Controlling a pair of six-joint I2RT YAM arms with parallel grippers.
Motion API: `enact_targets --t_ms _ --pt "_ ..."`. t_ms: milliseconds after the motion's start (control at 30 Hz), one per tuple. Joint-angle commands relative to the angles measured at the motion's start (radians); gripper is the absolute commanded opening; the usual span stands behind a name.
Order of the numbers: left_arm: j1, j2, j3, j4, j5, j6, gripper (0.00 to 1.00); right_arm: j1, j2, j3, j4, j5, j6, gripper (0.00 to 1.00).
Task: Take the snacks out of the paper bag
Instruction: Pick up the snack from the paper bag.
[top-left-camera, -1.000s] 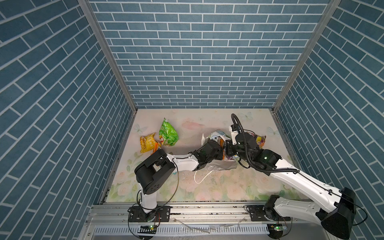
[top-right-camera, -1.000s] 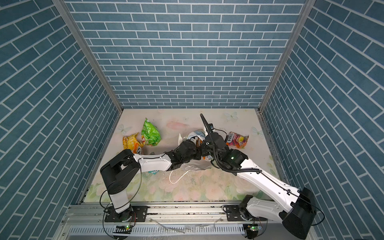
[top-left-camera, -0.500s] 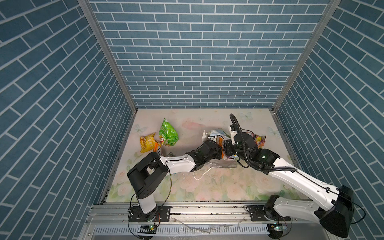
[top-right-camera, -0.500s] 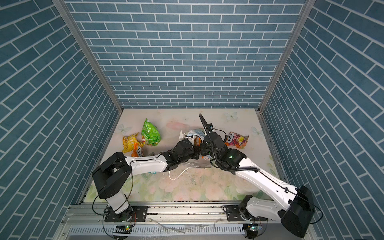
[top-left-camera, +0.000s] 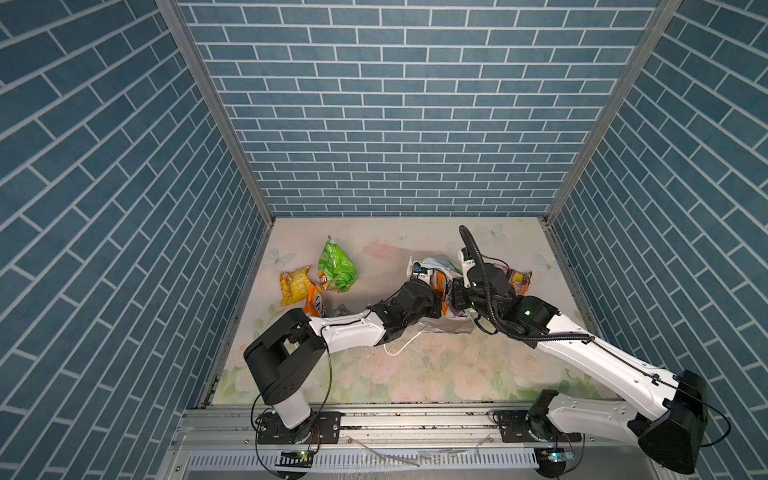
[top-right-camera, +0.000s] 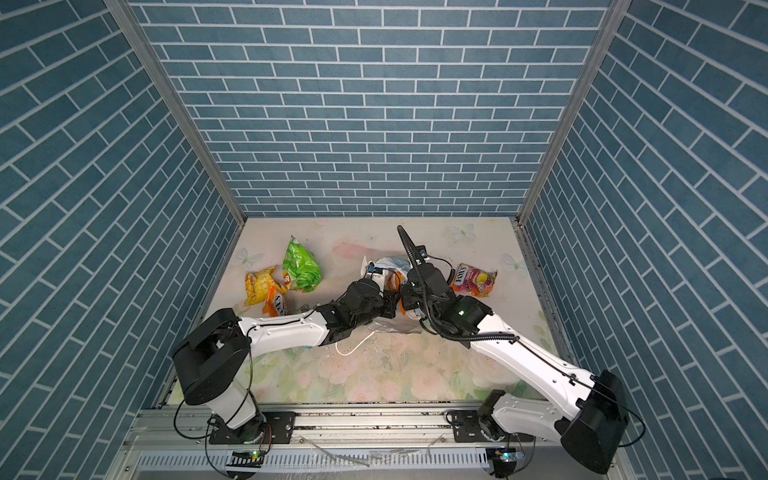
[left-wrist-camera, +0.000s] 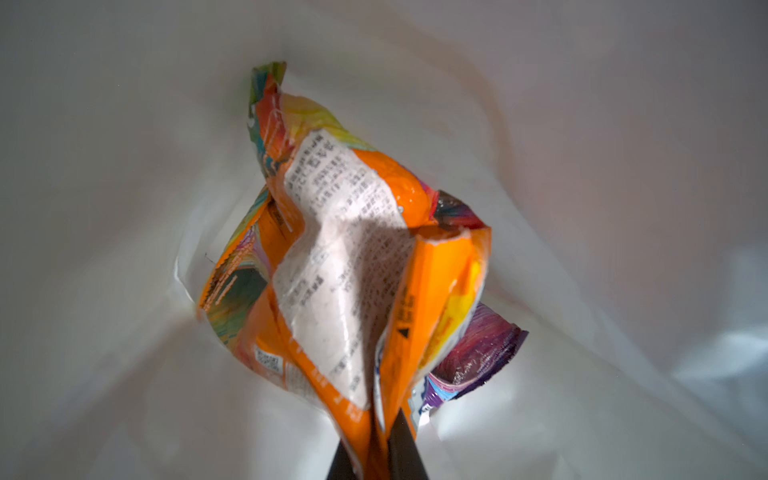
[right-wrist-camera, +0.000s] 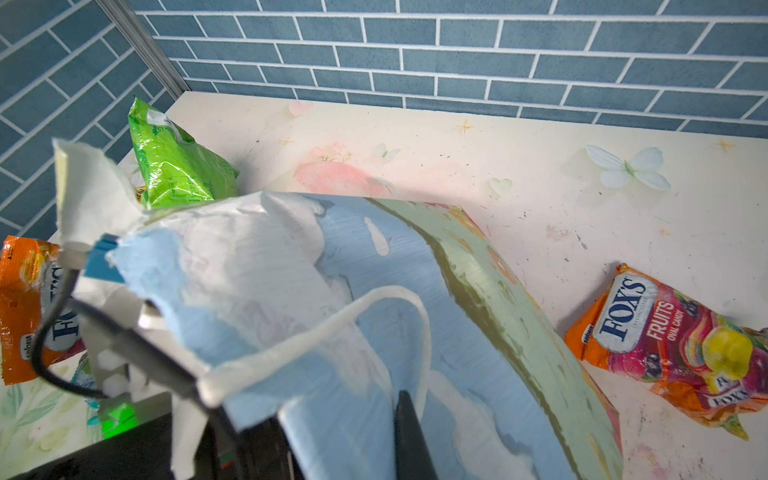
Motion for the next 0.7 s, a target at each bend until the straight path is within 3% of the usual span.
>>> enact_targets --t_ms 0,667 --pt "0.021 -0.050 -0.009 0.036 -0.022 0.004 0.00 -0.003 0.001 0.032 -0.066 0.050 0.018 0.00" --pt "0.028 -0.117 -0.048 0.087 0.056 -0.041 0.00 -0.003 0.011 0.049 -0.077 0.057 0.018 0.00"
